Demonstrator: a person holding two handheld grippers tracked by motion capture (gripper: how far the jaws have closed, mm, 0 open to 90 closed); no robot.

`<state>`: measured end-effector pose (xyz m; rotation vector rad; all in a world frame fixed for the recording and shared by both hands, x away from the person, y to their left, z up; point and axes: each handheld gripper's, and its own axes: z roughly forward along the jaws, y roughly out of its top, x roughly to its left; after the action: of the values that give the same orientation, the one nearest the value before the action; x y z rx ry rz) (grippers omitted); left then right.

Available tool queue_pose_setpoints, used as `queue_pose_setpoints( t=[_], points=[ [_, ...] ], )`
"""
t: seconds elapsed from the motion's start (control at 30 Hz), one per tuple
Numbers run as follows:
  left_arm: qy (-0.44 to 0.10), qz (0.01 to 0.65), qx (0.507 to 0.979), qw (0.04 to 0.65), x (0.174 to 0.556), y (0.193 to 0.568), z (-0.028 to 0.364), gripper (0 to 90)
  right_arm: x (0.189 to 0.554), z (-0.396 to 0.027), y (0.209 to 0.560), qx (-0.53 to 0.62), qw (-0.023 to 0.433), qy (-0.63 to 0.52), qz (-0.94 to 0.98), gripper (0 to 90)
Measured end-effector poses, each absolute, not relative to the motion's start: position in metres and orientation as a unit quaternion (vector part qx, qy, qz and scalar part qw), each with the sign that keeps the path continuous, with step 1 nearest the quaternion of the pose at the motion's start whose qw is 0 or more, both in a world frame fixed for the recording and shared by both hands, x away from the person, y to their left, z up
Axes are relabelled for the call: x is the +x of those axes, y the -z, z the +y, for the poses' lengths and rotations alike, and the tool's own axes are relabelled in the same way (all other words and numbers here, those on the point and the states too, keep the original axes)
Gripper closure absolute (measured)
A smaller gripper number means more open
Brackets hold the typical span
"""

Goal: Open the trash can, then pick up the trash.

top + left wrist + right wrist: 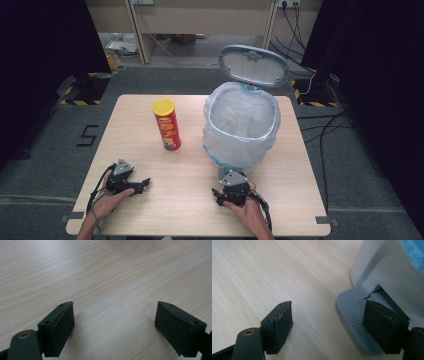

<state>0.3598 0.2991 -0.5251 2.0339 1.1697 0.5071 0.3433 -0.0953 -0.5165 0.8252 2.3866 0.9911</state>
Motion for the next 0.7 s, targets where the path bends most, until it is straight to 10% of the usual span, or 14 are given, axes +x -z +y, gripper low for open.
queue_pose_setpoints(
  t=[0.7],
  points=[
    [-0.195, 0.449, 0.792, 0.364, 0.3594, 0.5249, 0.2988, 16.2, 0.3446, -0.0967, 0.5159, 0.296, 0.207, -0.361, 0.860, 23.7]
  ],
)
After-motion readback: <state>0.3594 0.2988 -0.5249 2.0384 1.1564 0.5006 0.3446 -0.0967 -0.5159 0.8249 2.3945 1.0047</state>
